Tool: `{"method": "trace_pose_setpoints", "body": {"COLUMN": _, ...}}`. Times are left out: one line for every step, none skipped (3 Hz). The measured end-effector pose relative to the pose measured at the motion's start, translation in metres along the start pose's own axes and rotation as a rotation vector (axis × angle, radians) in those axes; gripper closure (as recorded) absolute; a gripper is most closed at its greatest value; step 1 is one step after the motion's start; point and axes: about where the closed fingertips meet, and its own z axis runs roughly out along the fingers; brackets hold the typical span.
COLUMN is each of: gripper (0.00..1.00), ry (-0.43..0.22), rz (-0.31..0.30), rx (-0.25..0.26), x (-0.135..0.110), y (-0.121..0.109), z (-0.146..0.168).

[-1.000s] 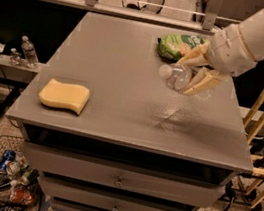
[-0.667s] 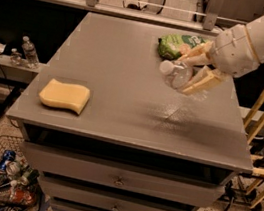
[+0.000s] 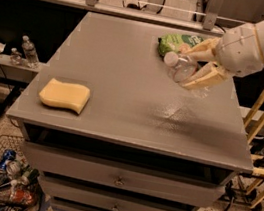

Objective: Place water bottle upright

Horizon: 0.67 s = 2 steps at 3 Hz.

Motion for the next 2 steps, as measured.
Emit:
{"method": "trace_pose_setpoints", "body": {"gripper": 1.0, "ry": -0.099, "rz": 0.094, "rx": 0.147, "x": -0.0051, "y": -0.0191, "z": -0.023}}
{"method": "trace_pose_setpoints", "body": {"gripper": 1.0, "ry": -0.169, "rz": 0.181, "rx": 0.211, "x": -0.0043, "y": -0.0272, "z": -0.0309}}
